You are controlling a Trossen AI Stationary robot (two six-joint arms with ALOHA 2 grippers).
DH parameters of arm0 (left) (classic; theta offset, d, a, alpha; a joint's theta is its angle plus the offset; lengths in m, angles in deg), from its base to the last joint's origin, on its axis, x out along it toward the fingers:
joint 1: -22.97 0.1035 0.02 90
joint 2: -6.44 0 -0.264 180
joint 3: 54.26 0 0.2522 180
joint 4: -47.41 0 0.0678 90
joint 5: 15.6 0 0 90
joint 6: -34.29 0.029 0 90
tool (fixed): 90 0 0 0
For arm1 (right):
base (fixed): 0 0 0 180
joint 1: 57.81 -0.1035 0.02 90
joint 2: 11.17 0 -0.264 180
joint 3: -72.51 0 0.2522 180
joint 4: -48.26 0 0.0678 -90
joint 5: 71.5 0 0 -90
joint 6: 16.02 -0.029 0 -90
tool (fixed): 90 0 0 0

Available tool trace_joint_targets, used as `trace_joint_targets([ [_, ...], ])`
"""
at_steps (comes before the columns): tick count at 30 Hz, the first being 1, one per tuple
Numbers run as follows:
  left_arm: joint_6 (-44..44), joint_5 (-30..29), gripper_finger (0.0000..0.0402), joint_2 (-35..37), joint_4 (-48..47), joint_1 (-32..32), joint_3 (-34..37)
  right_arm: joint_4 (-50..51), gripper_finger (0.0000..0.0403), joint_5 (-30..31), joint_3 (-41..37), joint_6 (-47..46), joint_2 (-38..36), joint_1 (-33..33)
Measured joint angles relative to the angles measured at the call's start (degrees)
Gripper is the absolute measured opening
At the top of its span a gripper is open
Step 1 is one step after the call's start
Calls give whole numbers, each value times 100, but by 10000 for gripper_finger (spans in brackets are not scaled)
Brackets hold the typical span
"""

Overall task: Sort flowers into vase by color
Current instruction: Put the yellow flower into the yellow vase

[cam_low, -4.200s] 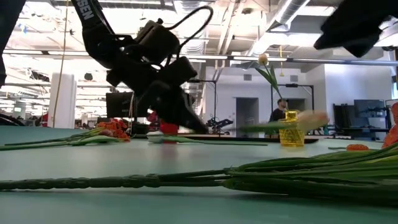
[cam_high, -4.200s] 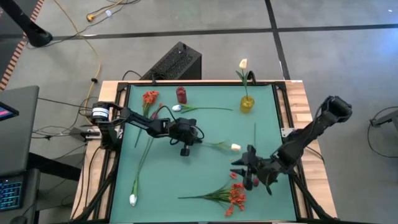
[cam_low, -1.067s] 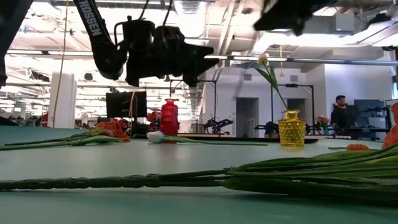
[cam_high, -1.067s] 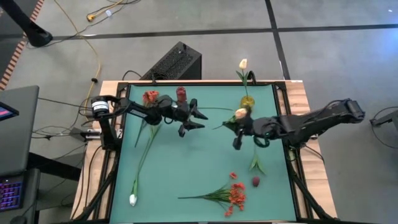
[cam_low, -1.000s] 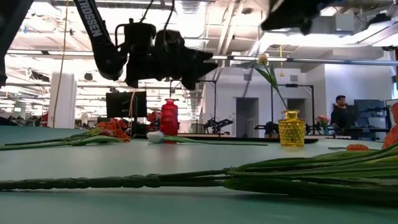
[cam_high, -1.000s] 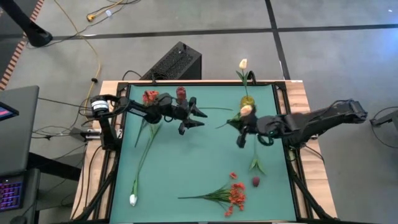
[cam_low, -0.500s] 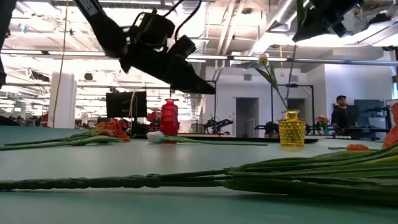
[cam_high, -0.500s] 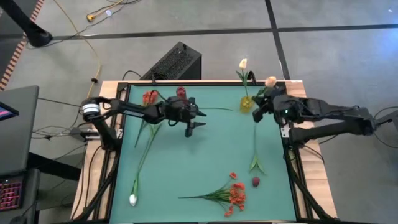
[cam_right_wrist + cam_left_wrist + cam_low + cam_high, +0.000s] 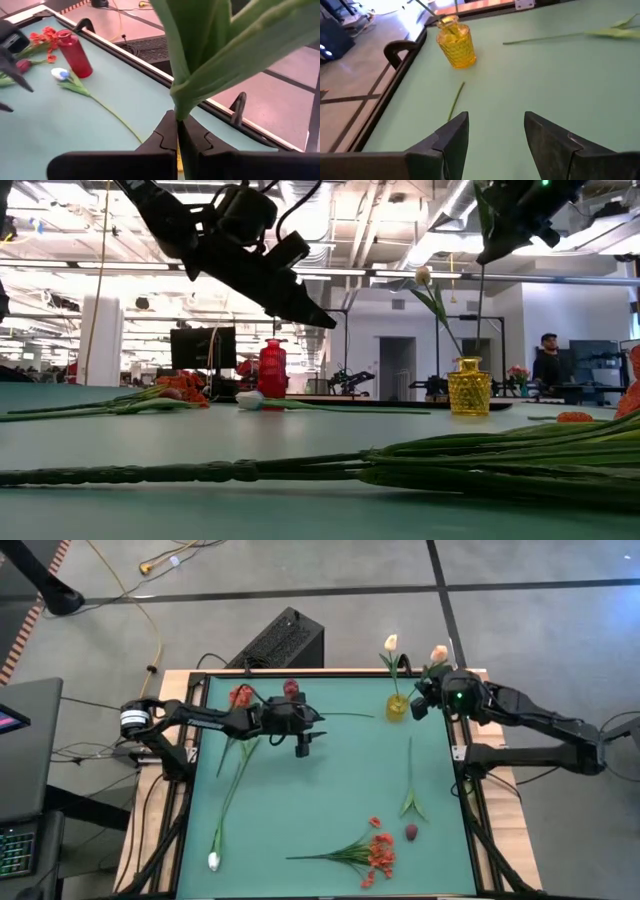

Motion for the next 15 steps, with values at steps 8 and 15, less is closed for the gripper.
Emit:
trace_joint_targets([
  [8,0,-3,180,0,-15,0,2,-475,27,-392,0,285,237,362],
  [15,0,-4,180,0,-85,0,2,-516,27,-548,0,446,681,619],
])
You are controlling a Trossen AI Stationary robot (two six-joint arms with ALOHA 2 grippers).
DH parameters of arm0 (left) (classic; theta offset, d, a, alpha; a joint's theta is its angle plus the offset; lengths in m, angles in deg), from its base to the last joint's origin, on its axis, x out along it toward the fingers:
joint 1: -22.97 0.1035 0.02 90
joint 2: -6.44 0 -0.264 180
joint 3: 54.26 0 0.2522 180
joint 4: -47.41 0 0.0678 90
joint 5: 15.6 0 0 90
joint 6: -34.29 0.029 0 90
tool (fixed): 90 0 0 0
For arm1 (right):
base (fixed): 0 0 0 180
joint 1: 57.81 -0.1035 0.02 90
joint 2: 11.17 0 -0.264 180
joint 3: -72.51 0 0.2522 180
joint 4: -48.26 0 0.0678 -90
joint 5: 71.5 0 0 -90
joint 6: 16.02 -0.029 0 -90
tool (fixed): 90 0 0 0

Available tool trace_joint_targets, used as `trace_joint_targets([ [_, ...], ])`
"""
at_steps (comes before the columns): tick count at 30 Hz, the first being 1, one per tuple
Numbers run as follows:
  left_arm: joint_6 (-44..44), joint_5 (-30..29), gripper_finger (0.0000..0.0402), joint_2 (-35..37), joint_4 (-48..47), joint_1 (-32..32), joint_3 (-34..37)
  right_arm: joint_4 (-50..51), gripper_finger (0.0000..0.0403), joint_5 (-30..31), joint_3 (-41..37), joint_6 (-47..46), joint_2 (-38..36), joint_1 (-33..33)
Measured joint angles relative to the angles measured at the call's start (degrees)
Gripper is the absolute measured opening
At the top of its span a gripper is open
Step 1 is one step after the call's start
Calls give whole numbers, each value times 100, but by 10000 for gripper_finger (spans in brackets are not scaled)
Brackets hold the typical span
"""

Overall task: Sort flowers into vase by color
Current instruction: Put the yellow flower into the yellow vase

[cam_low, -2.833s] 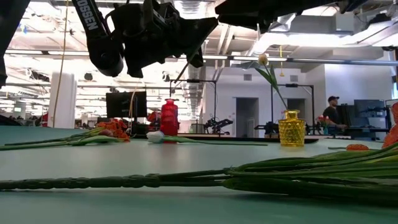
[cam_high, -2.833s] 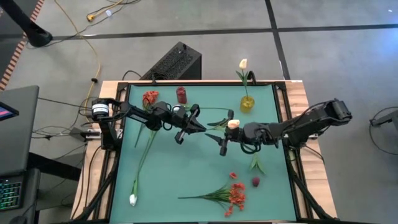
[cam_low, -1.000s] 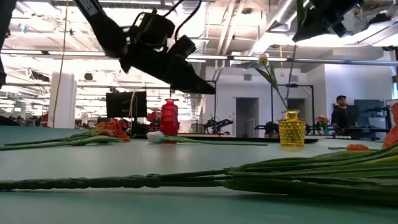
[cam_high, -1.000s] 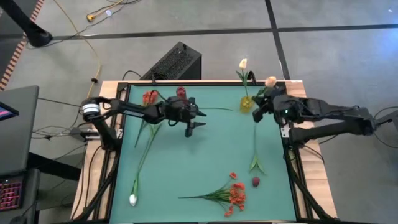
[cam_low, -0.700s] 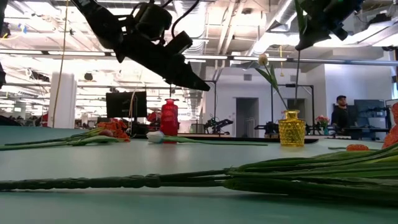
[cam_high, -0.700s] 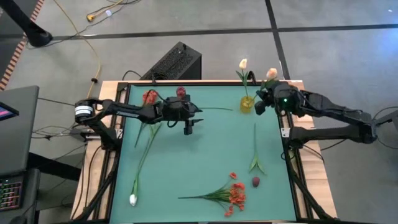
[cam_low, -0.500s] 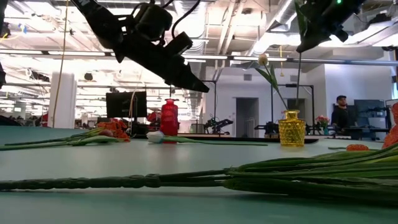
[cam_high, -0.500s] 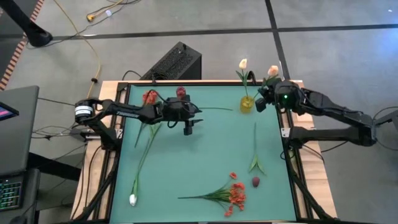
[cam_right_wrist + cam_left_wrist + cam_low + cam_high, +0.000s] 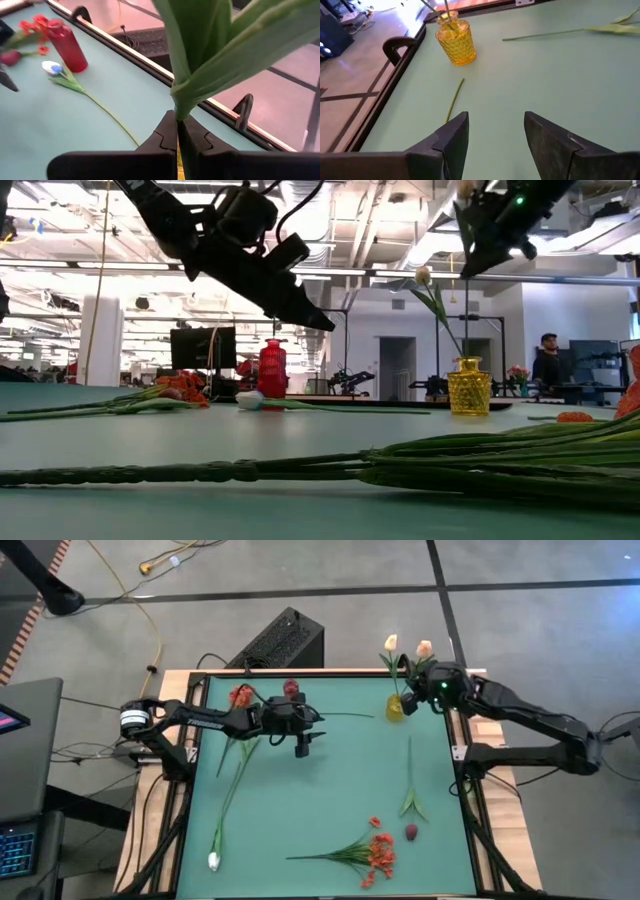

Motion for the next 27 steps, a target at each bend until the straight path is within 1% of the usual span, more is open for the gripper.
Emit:
trace_joint_targets([
  [11,-6,2,180,0,-156,0,0,-4,30,0,0,-2,226,283],
  [17,-51,11,180,0,-249,0,2,11,55,-11,0,-210,424,336],
  [19,-55,11,180,0,-266,0,2,71,63,-111,0,-298,494,367],
  [24,-91,13,180,0,-426,0,2,532,83,-426,0,-580,628,472],
  [27,-90,13,180,0,-511,-4,2,795,102,-468,0,-693,672,513],
])
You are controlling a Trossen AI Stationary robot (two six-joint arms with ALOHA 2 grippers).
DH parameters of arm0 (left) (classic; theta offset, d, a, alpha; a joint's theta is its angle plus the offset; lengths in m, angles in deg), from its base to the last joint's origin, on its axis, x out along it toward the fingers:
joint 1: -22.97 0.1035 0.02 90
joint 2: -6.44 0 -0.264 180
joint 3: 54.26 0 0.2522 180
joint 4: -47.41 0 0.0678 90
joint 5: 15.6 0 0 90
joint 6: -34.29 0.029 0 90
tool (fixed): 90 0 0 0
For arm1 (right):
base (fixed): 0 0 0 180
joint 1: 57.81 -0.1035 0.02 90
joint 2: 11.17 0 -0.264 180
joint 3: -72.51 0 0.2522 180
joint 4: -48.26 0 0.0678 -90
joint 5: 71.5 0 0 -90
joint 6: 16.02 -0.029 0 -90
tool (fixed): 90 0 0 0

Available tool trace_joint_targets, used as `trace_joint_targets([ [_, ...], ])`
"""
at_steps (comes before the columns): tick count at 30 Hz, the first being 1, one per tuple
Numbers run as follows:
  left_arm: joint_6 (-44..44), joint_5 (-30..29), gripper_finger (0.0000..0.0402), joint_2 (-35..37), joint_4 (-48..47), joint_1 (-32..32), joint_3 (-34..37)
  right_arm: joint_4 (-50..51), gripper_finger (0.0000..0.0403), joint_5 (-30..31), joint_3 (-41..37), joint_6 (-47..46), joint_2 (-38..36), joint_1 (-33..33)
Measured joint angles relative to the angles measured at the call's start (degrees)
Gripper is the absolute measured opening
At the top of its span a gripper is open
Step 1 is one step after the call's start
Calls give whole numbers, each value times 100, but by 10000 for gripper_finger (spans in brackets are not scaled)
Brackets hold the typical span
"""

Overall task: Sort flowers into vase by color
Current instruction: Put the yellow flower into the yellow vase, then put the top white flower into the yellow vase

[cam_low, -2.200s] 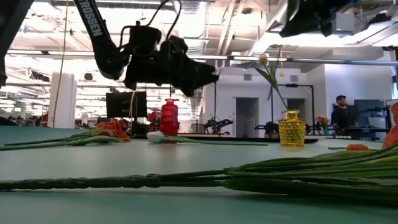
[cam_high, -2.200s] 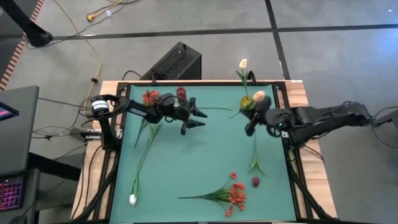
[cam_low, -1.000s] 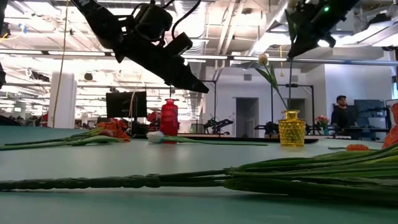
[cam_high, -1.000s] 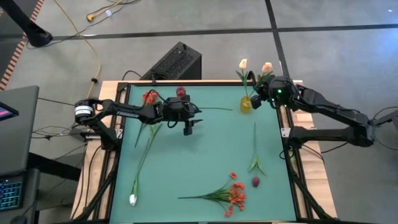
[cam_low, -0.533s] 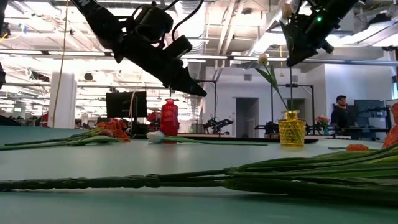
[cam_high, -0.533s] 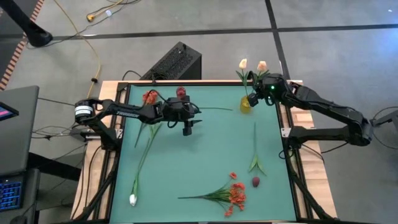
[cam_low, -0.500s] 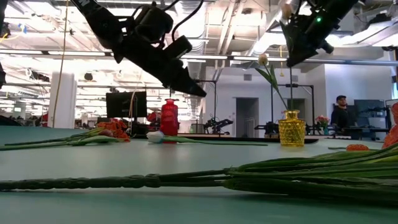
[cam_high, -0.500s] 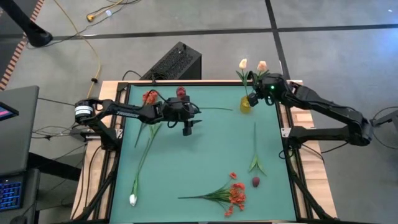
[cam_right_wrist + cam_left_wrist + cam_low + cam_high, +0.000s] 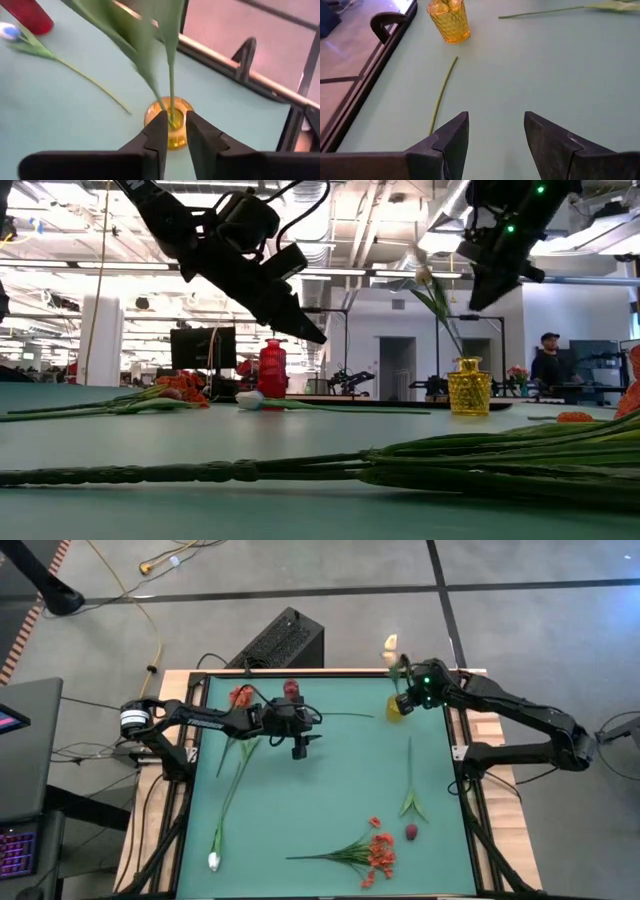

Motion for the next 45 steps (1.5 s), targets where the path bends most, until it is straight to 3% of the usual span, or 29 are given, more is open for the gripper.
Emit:
trace_joint_targets([
  [5,-15,2,180,0,-83,-14,0,221,150,-38,0,-17,0,-18],
  [11,20,1,180,43,-227,-66,2,337,209,-826,0,-126,0,-20],
  [15,47,-8,180,103,-325,-99,2,427,224,-1481,0,-309,0,-36],
  [18,92,-9,180,103,-438,-109,2,608,225,-1647,0,-428,-1,-214],
  [23,94,-9,180,103,-640,-109,2,1092,219,-1650,0,-876,-4,-905],
  [30,86,-17,180,103,-762,-270,2,1183,216,-1354,0,-1769,-2,-2412],
  [35,37,-43,180,103,-852,-539,2,1185,216,-1043,0,-1906,-2,-3426],
  [37,34,-276,180,164,-1087,-691,2,1182,216,-914,0,-1908,-2,-3766],
  [42,-244,-1600,180,614,-2080,-1171,-2,1165,216,-852,0,-1830,61,-4442],
  [45,-664,-2122,180,990,-2700,-1486,-2,1176,216,-852,0,-887,186,-4722],
])
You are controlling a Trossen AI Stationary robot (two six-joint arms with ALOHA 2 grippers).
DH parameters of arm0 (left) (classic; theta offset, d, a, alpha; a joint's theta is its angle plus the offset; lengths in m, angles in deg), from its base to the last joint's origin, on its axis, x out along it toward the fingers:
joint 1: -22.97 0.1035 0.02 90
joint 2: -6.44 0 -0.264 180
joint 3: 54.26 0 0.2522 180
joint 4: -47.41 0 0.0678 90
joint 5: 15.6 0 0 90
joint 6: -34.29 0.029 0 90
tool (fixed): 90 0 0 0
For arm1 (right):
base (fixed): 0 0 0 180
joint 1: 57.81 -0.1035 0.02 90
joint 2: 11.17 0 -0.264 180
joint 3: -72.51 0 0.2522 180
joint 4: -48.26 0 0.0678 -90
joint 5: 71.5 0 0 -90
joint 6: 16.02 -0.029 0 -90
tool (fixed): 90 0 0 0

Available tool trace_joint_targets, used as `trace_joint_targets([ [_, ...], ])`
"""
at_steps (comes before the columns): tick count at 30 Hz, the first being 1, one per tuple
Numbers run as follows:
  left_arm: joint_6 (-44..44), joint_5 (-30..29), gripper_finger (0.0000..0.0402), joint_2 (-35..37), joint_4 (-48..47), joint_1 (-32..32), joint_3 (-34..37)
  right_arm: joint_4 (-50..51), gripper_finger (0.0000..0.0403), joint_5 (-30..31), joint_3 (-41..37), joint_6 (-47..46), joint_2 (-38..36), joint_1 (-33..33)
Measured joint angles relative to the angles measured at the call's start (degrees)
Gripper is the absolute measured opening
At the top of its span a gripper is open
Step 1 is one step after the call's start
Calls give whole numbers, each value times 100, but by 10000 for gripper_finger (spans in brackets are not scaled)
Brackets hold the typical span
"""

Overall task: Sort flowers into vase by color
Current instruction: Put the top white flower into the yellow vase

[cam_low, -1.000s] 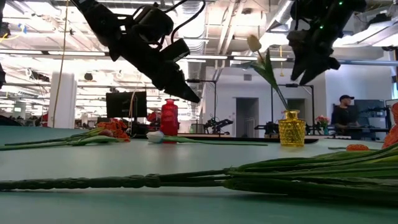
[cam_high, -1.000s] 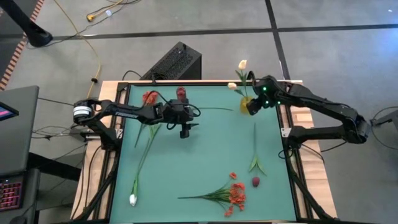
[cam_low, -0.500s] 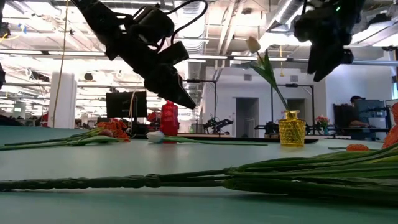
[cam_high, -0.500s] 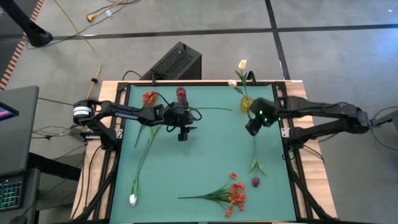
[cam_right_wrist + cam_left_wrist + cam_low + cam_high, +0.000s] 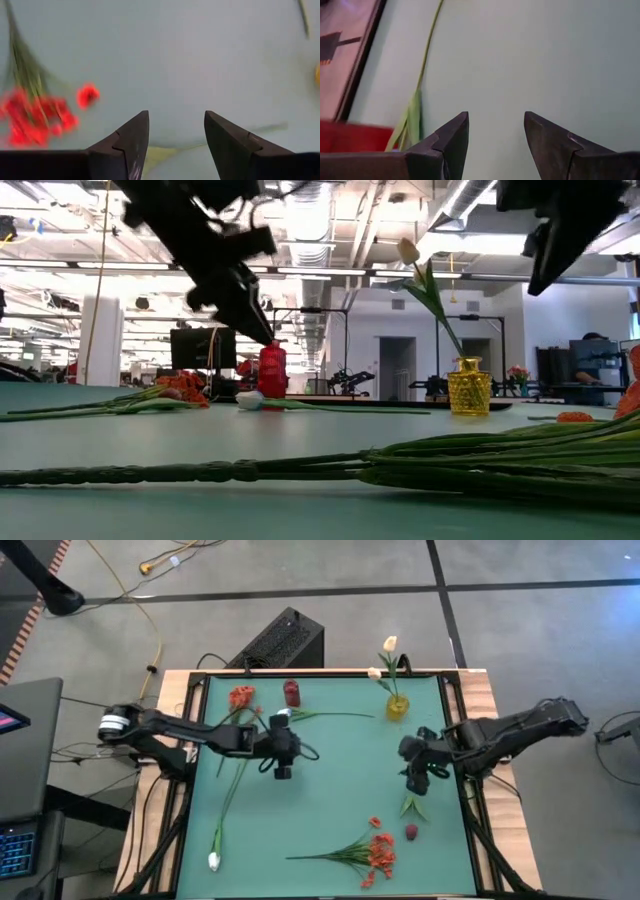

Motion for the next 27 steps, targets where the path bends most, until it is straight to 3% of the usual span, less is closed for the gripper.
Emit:
trace_joint_targets([
  [5,-584,-565,180,510,-650,-513,186,-175,216,0,0,1934,458,-241],
  [12,-543,-1440,180,1372,-423,-812,918,-980,216,1,-2,3076,1435,-235],
  [15,-384,-1340,180,1650,-40,-771,1171,-1073,216,72,-2,3789,1847,-235],
  [20,13,-1041,180,1883,545,-620,1395,-2041,216,1176,-2,4715,2450,-177],
  [27,112,-191,180,1797,568,-258,1395,-4102,206,851,133,4471,3238,644],
])
